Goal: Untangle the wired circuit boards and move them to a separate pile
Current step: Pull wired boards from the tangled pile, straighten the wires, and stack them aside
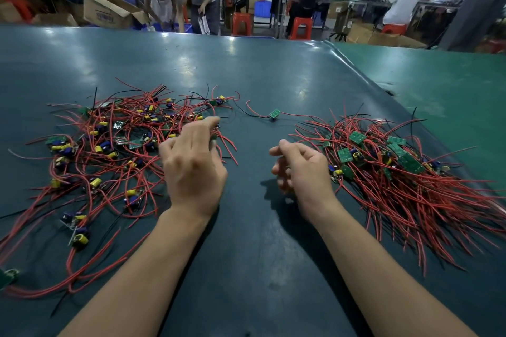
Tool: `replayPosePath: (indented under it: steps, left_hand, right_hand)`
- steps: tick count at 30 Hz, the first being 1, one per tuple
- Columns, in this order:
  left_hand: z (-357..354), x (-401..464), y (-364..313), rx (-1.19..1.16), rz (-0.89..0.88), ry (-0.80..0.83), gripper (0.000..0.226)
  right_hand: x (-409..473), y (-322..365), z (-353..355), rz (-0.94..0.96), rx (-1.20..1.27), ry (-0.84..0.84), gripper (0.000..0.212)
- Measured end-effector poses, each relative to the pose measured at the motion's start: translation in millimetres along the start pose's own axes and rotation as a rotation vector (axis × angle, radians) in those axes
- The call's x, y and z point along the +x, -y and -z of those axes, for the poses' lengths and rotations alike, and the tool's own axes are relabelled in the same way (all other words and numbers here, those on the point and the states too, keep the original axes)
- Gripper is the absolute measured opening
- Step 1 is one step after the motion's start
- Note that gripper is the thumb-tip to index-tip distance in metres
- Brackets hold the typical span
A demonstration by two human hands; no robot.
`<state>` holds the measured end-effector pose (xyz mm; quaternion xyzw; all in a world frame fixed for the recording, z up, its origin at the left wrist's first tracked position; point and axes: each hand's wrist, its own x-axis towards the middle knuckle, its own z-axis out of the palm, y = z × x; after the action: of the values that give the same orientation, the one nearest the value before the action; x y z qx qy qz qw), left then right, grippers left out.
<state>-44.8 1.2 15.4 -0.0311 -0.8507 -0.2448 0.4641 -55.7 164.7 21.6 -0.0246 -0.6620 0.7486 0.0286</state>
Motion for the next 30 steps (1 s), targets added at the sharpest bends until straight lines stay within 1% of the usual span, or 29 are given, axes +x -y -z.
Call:
replayPosePath:
  steps: [1,2,4,5,7,8,9,11,13,15,16,19,20,22,25,27,28,30]
  left_hand:
    - [1,0,-1,-0.09,-0.096,-0.06,0.039]
    - [1,-1,-4,-0.187,-0.202,-0.088,0.036]
    - [-2,-6,-10,-0.341,-0.379,-0.039,0.03]
    - [-4,-8,-14,-0.393,-0.426,0.013,0.031]
    - [-8,-11,-19,-0.469,-0.423,0.109,0.045]
    - [-9,-12,-19,-0.481,-0.41,0.131,0.049]
    - [-10,-12,-19,-0.469,-0.409,0.131,0.049]
    - [-10,-12,-18,-0.391,-0.415,0.073,0.041]
    - [-8,-11,-18,-0.295,-0.37,-0.035,0.027]
    - [-8,-13,-16,-0.322,-0.268,-0.064,0.012]
    - [-9,-13,-16,-0.381,-0.188,-0.023,0.012]
    - [-11,-11,-14,-0.58,0.159,0.217,0.015]
    - [-12,-10,-14,-0.627,0.222,0.263,0.012]
    - [-13,-9,-12,-0.68,0.241,0.319,0.005]
    - [-10,-10,-12,-0.752,0.239,0.369,0.014]
    - [-9,-10,-12,-0.791,0.263,0.389,0.021]
    - [-9,-10,-12,-0.806,0.272,0.411,0.021]
    - [-10,-10,-12,-0.808,0.263,0.443,0.011]
  right_hand:
    - [-2,0,-3,-0.009,-0.02,0.092,0.024]
    - [-4,0,-5,-0.023,-0.004,0.188,0.022]
    - [-7,0,-7,-0.027,0.1,0.336,0.026]
    - [-7,0,-7,-0.002,0.155,0.374,0.025]
    - [-7,2,-3,0.054,0.217,0.38,0.022]
    - [-6,3,-2,0.072,0.217,0.361,0.021]
    - [-6,3,-1,0.086,0.206,0.337,0.02]
    - [-6,2,-2,0.097,0.177,0.283,0.012]
    - [-5,3,-3,0.075,0.188,0.22,0.011]
    - [-2,6,-1,0.05,0.225,0.162,0.011]
    - [-1,7,1,0.031,0.247,0.149,0.01]
    - [-1,8,1,-0.038,0.291,0.159,0.008]
    - [-2,7,0,-0.048,0.274,0.17,0.006]
    - [-4,6,-3,-0.049,0.229,0.192,0.005]
    - [-5,6,-3,-0.045,0.239,0.204,0.007]
    - [-3,6,-2,-0.039,0.252,0.181,0.009]
    - [-3,6,-1,-0.035,0.251,0.164,0.01]
    - [-1,5,0,-0.032,0.249,0.138,0.012]
